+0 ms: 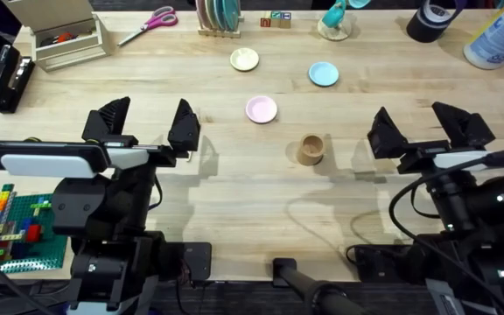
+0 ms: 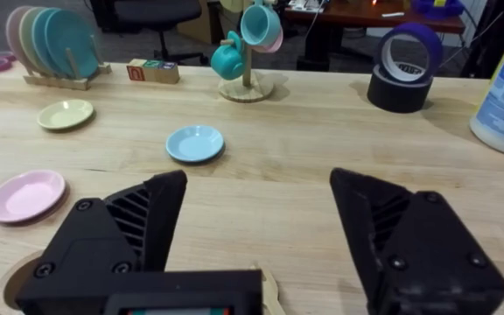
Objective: Pick up a utensil and set it on the pink plate, then put the other utensil in the container.
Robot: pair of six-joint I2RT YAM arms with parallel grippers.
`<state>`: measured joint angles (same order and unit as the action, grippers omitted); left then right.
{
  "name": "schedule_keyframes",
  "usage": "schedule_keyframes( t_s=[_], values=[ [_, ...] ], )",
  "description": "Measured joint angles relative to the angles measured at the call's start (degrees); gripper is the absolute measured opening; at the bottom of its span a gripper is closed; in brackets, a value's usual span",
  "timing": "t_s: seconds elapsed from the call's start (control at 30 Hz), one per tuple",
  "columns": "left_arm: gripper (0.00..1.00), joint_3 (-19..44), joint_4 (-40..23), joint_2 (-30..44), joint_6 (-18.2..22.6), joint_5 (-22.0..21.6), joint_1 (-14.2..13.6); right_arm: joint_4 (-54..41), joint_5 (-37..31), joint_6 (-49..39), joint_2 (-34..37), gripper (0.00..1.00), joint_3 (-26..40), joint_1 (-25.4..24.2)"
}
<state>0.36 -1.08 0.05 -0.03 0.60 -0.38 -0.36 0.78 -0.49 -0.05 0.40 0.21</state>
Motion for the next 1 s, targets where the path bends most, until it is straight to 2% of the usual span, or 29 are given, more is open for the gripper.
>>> schedule_keyframes(
  t_s=[1.0],
  values=[
    [0.993,0.0,0.28,0.0,0.02,0.28,0.0,-0.11,0.09,-1.01,0.0,0.999,0.02,0.0]
  ],
)
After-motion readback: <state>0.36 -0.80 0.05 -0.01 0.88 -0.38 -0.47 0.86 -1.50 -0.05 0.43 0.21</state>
